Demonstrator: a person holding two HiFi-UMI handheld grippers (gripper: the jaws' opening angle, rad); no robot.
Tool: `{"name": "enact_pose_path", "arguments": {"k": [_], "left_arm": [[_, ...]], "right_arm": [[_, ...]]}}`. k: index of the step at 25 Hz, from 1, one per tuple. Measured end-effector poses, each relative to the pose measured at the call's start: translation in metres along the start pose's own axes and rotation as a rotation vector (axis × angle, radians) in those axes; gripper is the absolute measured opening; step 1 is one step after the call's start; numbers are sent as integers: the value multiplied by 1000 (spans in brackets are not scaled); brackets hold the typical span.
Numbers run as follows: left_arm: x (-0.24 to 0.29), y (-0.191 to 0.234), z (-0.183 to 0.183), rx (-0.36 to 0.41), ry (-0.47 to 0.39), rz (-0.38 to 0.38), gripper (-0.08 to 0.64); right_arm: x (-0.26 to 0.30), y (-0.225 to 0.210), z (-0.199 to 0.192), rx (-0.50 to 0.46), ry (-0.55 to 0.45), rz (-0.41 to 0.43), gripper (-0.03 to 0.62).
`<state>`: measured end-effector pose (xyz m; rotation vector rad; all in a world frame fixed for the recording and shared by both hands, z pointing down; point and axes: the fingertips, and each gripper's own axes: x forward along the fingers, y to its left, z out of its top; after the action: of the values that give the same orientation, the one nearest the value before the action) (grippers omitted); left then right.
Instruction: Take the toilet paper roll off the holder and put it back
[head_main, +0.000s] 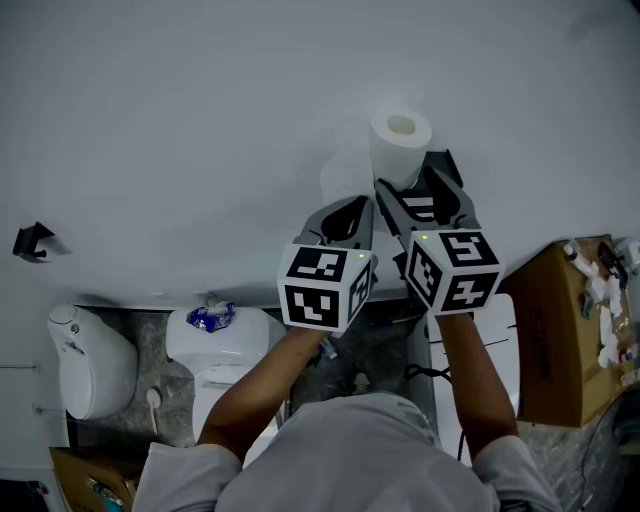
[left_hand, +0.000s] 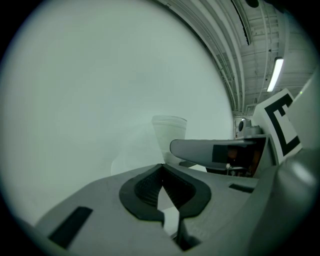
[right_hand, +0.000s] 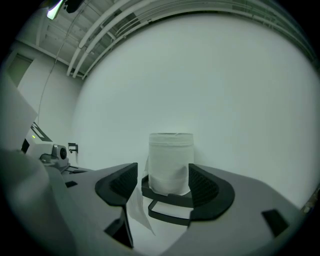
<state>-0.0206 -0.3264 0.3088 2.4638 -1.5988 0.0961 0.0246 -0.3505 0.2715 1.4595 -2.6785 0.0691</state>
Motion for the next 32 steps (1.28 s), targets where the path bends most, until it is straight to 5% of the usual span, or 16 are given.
{"name": "enact_pose_path", "arguments": {"k": [15, 32], "left_arm": [[12, 21, 10, 0, -17, 20, 5], [9, 26, 8, -7, -10, 12, 5]], "right_arm": [[36, -14, 9, 41, -4, -59, 422], [44, -21, 1, -24, 63, -137, 385]]}}
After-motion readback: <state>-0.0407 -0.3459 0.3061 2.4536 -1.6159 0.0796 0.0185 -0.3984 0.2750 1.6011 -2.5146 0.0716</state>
